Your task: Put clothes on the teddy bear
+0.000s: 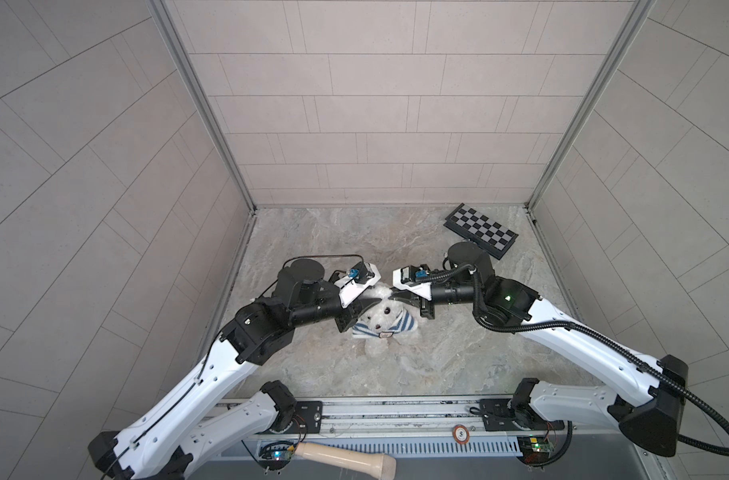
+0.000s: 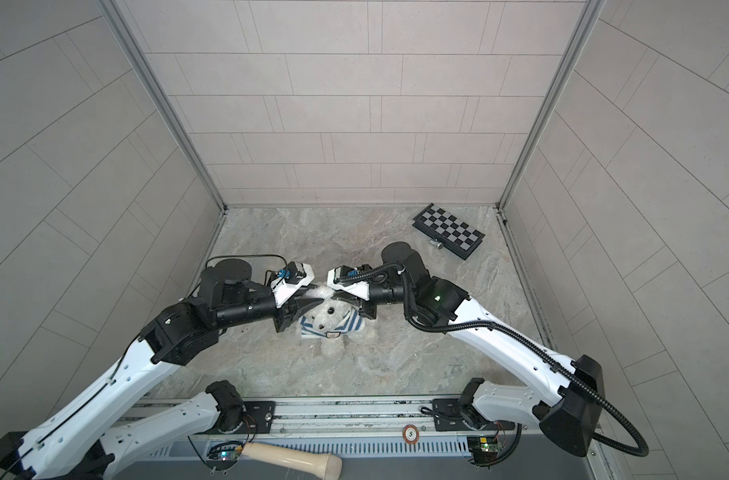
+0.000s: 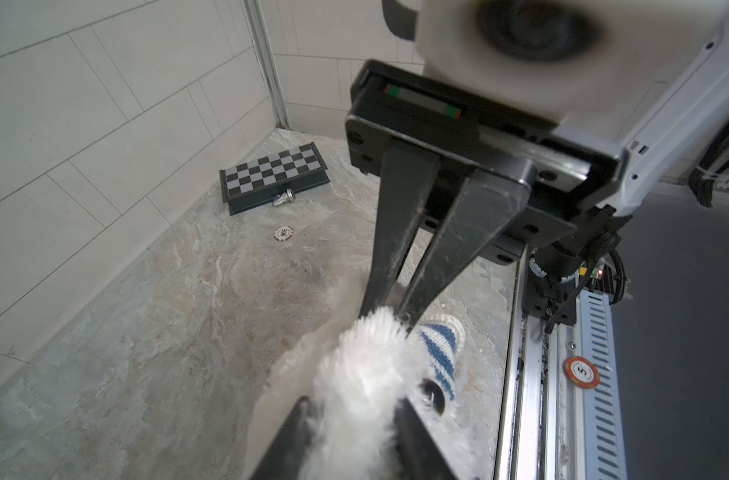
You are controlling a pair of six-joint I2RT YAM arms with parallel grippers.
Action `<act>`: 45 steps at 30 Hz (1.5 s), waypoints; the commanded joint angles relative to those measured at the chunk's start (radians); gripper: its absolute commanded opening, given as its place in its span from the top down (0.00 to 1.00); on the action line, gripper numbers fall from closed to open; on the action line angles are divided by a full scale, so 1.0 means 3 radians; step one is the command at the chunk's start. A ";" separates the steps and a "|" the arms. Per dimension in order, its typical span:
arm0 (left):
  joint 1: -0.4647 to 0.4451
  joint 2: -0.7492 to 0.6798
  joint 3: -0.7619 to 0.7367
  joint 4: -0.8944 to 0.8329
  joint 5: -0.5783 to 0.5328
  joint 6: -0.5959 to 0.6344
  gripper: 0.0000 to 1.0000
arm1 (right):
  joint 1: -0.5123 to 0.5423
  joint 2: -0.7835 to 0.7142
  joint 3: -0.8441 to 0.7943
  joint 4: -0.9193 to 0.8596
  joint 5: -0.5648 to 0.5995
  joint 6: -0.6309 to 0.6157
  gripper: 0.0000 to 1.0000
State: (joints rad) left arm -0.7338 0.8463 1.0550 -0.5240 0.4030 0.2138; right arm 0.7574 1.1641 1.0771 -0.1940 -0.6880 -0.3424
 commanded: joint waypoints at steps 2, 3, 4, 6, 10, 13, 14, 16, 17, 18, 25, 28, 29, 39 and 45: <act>0.0035 -0.0303 -0.0040 0.0075 -0.0398 -0.0718 0.38 | -0.0241 -0.0254 -0.0229 0.0446 -0.0242 0.0235 1.00; 0.0087 -0.0412 -0.0105 0.0090 -0.0428 -0.0938 0.36 | -0.0310 -0.0316 -0.0294 0.0591 -0.0344 0.0318 1.00; 0.0148 -0.0531 -0.0197 0.0148 -0.0396 -0.1139 0.34 | -0.0360 -0.0360 -0.0346 0.0715 -0.0443 0.0393 1.00; 0.0319 -0.0775 -0.0444 0.0305 -0.0257 -0.1629 0.35 | -0.0463 -0.0433 -0.0421 0.0948 -0.0648 0.0495 1.00; 0.0664 -0.0962 -0.0890 0.0564 0.0165 -0.2535 0.47 | -0.0520 -0.0469 -0.0461 0.1219 -0.0786 0.0553 1.00; 0.0912 -0.1120 -0.1417 0.1433 0.0770 -0.3348 0.53 | -0.0557 -0.0448 -0.0485 0.1609 -0.0887 0.0801 1.00; 0.0963 -0.1174 -0.1631 0.1990 0.1008 -0.3689 0.53 | -0.0563 -0.0445 -0.0470 0.1672 -0.0927 0.0843 1.00; 0.0993 -0.1191 -0.1918 0.3035 0.1332 -0.4224 0.52 | -0.0582 -0.0451 -0.0447 0.1732 -0.1015 0.0884 1.00; 0.0989 -0.1182 -0.2005 0.3571 0.1485 -0.4426 0.50 | -0.0597 -0.0462 -0.0442 0.1739 -0.1055 0.0897 1.00; 0.0982 -0.1188 -0.2060 0.4029 0.1646 -0.4562 0.46 | -0.0616 -0.0467 -0.0431 0.1754 -0.1106 0.0914 1.00; 0.0800 -0.1452 -0.1438 0.2535 0.1902 -0.3207 0.41 | -0.0719 -0.0571 -0.0415 0.1756 -0.1350 0.0959 1.00; 0.0606 -0.1325 -0.1395 0.2754 0.1989 -0.3283 0.48 | -0.0823 -0.0629 -0.0478 0.2030 -0.1388 0.1131 1.00; 0.0560 -0.1292 -0.1415 0.2904 0.1987 -0.3360 0.48 | -0.0856 -0.0634 -0.0495 0.2190 -0.1414 0.1234 1.00; 0.0439 -0.1030 -0.1458 0.3748 0.1909 -0.3817 0.50 | -0.1015 -0.0674 -0.0552 0.3132 -0.1579 0.1918 1.00; 0.0431 -0.0957 -0.1357 0.3605 0.1781 -0.3785 0.53 | -0.1085 -0.0768 -0.0559 0.3208 -0.1624 0.2016 1.00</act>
State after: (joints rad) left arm -0.5987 0.5564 0.6201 0.5148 0.9535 -0.9123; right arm 0.4416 0.9722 0.9081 0.6739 -1.1515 0.2260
